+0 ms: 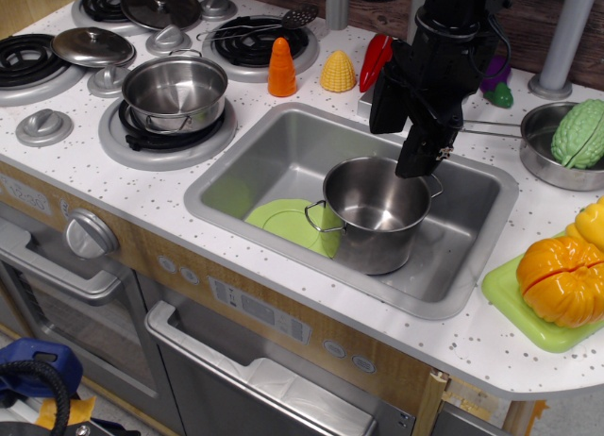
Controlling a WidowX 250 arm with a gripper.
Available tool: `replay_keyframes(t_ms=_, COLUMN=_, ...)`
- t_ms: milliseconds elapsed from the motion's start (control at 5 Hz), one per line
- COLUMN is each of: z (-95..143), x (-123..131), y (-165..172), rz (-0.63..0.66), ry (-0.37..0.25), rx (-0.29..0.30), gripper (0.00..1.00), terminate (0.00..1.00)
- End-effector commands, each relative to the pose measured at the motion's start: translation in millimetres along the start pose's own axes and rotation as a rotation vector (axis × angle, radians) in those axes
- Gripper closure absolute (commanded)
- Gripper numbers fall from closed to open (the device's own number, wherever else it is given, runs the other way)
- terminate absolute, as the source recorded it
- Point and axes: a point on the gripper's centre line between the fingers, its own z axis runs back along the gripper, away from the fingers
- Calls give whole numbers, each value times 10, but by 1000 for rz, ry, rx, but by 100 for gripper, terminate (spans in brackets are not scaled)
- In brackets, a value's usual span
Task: Pick up pot from sink
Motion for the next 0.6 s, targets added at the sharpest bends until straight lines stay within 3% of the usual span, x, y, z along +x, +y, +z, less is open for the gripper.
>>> replay_keyframes(t_ms=0, z=0, x=0, y=0, rz=0, ry=0, rx=0, gripper=0, terminate=0)
replay_keyframes(t_ms=200, z=-288, x=-60, y=-108, rz=11, ry=-67, rx=-71, gripper=0, terminate=0)
replay_keyframes(t_ms=400, z=-484, x=-92, y=-147, rz=17, ry=-117, rx=-69, gripper=0, terminate=0)
